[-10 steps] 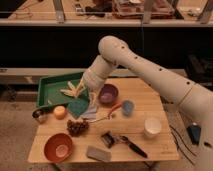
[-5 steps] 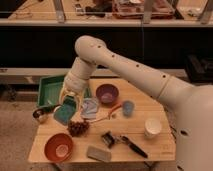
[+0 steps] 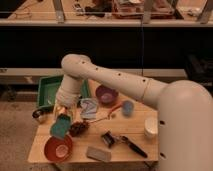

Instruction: Place sponge in red bowl

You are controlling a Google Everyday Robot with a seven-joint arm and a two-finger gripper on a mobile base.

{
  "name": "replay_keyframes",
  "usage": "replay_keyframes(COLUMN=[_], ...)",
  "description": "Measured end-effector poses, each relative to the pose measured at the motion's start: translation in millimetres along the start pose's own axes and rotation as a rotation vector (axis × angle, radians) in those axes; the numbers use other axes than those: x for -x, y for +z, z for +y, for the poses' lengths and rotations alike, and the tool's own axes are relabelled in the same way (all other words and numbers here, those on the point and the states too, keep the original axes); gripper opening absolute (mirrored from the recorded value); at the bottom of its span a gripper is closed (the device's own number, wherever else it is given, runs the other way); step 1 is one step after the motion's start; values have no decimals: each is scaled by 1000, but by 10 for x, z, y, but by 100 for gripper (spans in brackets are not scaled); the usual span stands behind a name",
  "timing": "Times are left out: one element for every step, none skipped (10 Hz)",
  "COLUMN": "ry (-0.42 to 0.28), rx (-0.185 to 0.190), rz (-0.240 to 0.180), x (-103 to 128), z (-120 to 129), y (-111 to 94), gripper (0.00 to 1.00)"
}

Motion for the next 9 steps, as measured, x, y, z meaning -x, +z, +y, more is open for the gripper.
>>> replay_keyframes(ry=[6, 24, 41, 53, 70, 84, 93, 106, 119], rx=[25, 44, 54, 62, 73, 82, 87, 81, 71], rz=[1, 2, 0, 0, 2, 5, 18, 34, 44], x=[37, 55, 31, 14, -2, -19, -26, -20, -26], z=[-37, -32, 0, 8, -9, -21, -22, -28, 2], y=[111, 251, 379, 453, 545, 645, 711, 771, 817], gripper=[0, 0, 0, 0, 0, 0, 1, 7, 18])
